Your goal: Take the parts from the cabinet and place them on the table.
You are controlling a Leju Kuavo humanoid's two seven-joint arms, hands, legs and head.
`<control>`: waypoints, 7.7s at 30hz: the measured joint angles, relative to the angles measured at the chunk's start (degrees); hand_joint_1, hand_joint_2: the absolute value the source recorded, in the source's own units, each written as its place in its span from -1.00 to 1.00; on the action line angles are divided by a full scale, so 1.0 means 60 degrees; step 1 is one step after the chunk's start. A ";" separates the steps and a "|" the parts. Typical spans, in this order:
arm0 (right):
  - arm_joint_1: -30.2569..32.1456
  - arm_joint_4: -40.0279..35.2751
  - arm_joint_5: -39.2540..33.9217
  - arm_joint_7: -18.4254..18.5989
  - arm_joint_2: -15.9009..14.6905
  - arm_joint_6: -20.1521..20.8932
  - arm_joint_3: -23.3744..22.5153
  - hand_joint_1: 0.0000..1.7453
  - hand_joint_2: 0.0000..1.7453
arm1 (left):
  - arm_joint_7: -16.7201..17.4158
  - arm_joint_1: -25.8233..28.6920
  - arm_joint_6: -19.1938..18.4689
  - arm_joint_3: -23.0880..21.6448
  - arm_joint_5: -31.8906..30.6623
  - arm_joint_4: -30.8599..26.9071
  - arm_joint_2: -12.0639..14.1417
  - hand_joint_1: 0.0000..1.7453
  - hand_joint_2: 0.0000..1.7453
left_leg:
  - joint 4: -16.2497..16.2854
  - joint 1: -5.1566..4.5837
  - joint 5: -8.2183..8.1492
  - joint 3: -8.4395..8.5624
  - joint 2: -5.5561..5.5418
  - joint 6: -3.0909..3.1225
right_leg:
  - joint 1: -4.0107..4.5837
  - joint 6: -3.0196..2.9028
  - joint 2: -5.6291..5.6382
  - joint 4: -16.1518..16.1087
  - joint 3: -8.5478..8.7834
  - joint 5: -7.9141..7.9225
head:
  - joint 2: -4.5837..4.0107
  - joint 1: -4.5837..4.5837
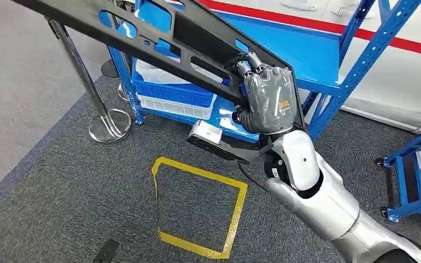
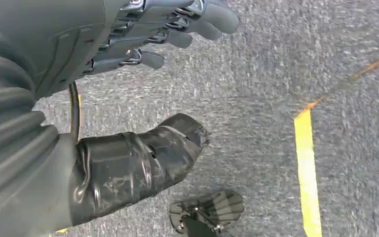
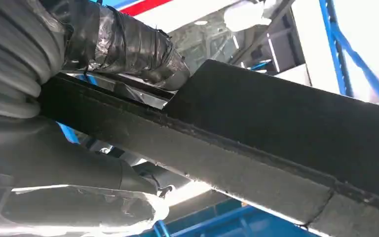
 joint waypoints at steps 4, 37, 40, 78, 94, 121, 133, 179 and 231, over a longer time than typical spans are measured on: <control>-0.0030 -0.0040 0.0066 -0.0040 -0.0036 -0.0004 -0.0004 1.00 1.00 | 0.0040 -0.0011 0.0000 0.0000 0.0004 0.0000 -0.0037 -1.00 1.00 | 0.0067 -0.0031 -0.0001 -0.0009 -0.0320 -0.0002 | 0.0025 -0.0187 0.0190 -0.2003 0.1006 0.1284 | 0.0000 0.0000; -0.0532 -0.0590 -0.0095 -0.0197 -0.0317 0.0495 -0.0128 1.00 1.00 | -0.0244 0.0038 -0.0229 0.0211 0.0186 0.0004 0.0007 -1.00 1.00 | 0.0181 0.0009 0.0073 -0.0251 -0.0840 -0.0135 | -0.0055 -0.0167 0.0801 -0.2814 0.1403 0.1201 | 0.0000 -0.0069; -0.0604 -0.0535 -0.0091 -0.0412 -0.0310 0.0382 -0.0127 1.00 1.00 | -0.0204 0.0100 -0.0222 0.0219 0.0208 0.0022 0.0007 -1.00 1.00 | 0.0082 0.0093 0.0203 -0.0370 -0.1107 -0.0350 | 0.0013 -0.0203 0.0544 -0.2807 0.1390 0.1226 | 0.0000 -0.0036; -0.0611 -0.0539 -0.0240 -0.0102 -0.0484 0.0324 -0.0313 1.00 1.00 | -0.1147 0.0218 -0.0383 0.0714 0.0853 0.0113 0.0087 -1.00 1.00 | 0.2606 0.0087 -0.0721 -0.1610 0.0066 -0.0576 | -0.0082 -0.0337 -0.0266 -0.2842 0.1416 0.1248 | 0.0000 -0.0230; 0.0328 -0.1137 -0.0462 0.0022 -0.1129 0.0157 -0.1078 1.00 1.00 | -0.1013 -0.0141 -0.0393 0.0710 0.0324 0.0113 0.0065 -1.00 1.00 | 0.0013 -0.0031 0.0138 -0.0186 -0.0473 0.0094 | -0.0041 0.0053 0.0035 -0.0678 0.0449 0.0414 | 0.0000 -0.0138; 0.0686 -0.1217 -0.0765 -0.0029 -0.1351 -0.0412 -0.1486 1.00 1.00 | -0.0758 -0.0074 -0.0987 0.0663 0.0000 0.0113 0.0167 -1.00 1.00 | -0.0111 -0.0019 0.0105 -0.0137 0.0151 0.0080 | -0.0070 0.0059 -0.0041 -0.1110 0.0743 0.0106 | 0.0000 -0.0189; 0.0898 -0.1195 -0.0772 -0.0106 -0.1355 -0.0415 -0.1494 1.00 1.00 | -0.0751 -0.0077 -0.1151 0.0623 -0.0018 0.0113 0.0215 -1.00 1.00 | 0.0160 -0.0060 -0.0185 -0.0143 -0.0161 -0.0214 | -0.0075 -0.0166 0.0087 -0.2813 0.1302 0.1253 | 0.0000 -0.0193; 0.0983 -0.1249 -0.0878 -0.0066 -0.1424 -0.0080 -0.1501 1.00 1.00 | -0.0106 -0.0202 0.0168 0.0546 -0.0386 0.0113 0.0324 -1.00 1.00 | 0.0121 -0.0011 -0.0024 -0.0222 0.0011 -0.0041 | 0.0019 0.0008 0.0016 -0.2876 0.1113 0.1522 | 0.0000 -0.0248; 0.1119 -0.1450 -0.1089 -0.0226 -0.1249 -0.0015 -0.1497 1.00 1.00 | -0.0153 -0.0158 -0.0292 0.0186 -0.0463 0.0113 0.0331 -1.00 1.00 | 0.2582 0.0036 -0.1149 -0.1505 -0.0008 -0.0339 | -0.0028 -0.0359 -0.0068 -0.3167 0.1518 0.1411 | 0.0000 -0.0266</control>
